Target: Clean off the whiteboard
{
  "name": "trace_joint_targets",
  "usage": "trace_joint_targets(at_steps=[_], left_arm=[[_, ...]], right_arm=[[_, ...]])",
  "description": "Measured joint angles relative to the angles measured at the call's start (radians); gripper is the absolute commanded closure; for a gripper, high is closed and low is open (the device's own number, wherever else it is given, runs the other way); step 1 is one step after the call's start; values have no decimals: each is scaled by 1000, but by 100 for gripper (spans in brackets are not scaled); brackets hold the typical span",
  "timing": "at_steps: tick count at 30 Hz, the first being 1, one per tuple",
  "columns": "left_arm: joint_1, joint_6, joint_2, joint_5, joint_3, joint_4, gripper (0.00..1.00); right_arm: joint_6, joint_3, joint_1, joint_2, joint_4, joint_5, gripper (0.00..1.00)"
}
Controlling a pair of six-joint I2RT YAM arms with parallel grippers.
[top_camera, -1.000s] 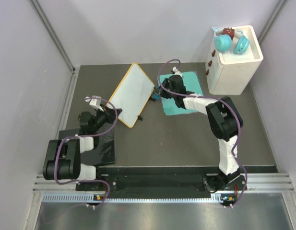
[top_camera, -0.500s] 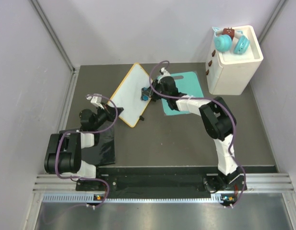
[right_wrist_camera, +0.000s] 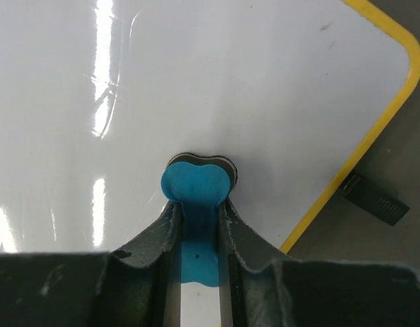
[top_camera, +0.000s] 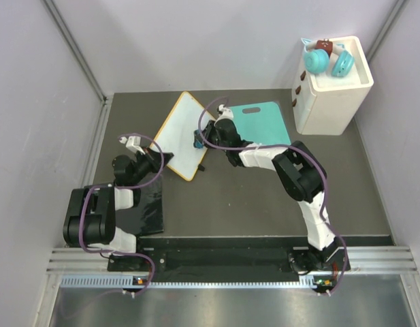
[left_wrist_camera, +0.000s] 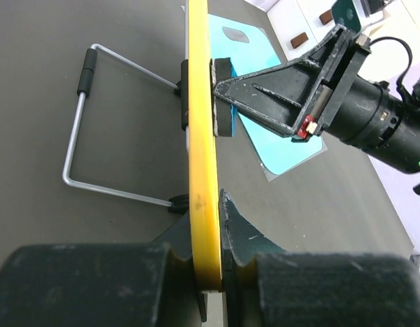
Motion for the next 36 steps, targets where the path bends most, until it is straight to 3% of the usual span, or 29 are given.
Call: trace_joint_targets(at_steps=[16,27,36], left_arm=[[7,-18,21,8,8,12,100],[6,-21,35,-8,13,21,100],[-3,28,37,29,13,43,100]], right_arm=[[78,-171,71,-68,91,-29,100],[48,37,19,-26,-184,-103,100],[14,125,-135,9,-248,-124,100]])
